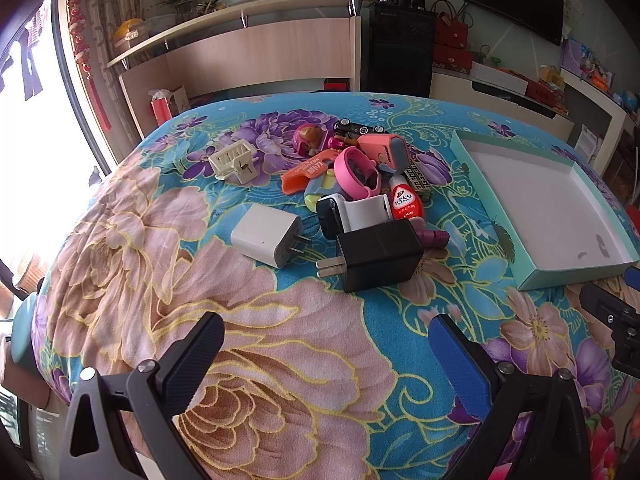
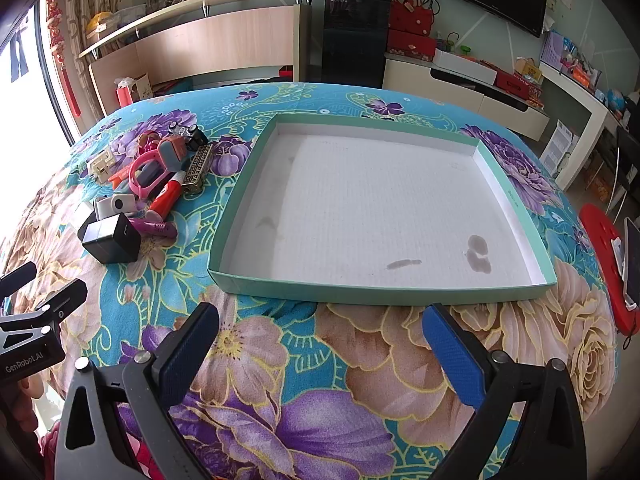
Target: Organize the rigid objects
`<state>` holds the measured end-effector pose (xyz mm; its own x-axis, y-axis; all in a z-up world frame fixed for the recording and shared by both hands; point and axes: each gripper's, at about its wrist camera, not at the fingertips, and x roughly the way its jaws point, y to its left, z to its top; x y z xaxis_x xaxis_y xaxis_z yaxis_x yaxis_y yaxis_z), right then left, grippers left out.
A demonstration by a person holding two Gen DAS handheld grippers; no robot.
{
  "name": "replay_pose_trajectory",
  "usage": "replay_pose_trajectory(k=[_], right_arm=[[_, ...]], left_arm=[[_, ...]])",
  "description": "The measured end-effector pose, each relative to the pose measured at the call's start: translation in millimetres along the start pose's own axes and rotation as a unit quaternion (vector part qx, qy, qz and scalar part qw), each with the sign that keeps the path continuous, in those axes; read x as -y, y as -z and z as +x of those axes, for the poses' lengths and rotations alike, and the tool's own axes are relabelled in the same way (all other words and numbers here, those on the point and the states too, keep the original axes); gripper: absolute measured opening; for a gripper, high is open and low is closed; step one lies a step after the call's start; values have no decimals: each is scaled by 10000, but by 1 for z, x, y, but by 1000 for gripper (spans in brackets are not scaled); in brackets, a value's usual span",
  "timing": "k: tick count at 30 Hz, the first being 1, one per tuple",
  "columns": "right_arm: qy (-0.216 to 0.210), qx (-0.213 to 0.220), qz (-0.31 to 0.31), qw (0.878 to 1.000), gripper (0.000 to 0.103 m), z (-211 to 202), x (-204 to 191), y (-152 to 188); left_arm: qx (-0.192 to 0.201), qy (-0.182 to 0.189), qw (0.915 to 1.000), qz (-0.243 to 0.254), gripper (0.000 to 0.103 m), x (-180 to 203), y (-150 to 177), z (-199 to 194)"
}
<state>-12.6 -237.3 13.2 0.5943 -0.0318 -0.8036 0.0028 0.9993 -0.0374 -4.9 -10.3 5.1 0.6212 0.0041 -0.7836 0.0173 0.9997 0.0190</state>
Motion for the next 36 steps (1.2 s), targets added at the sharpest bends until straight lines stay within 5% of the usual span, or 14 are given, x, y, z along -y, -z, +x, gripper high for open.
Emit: replay_pose_trajectory(k=[36], right_arm=[[23, -35, -33, 10000, 102, 3, -2, 0]], left_arm=[[-48, 46, 10000, -15, 103, -2, 1, 3]])
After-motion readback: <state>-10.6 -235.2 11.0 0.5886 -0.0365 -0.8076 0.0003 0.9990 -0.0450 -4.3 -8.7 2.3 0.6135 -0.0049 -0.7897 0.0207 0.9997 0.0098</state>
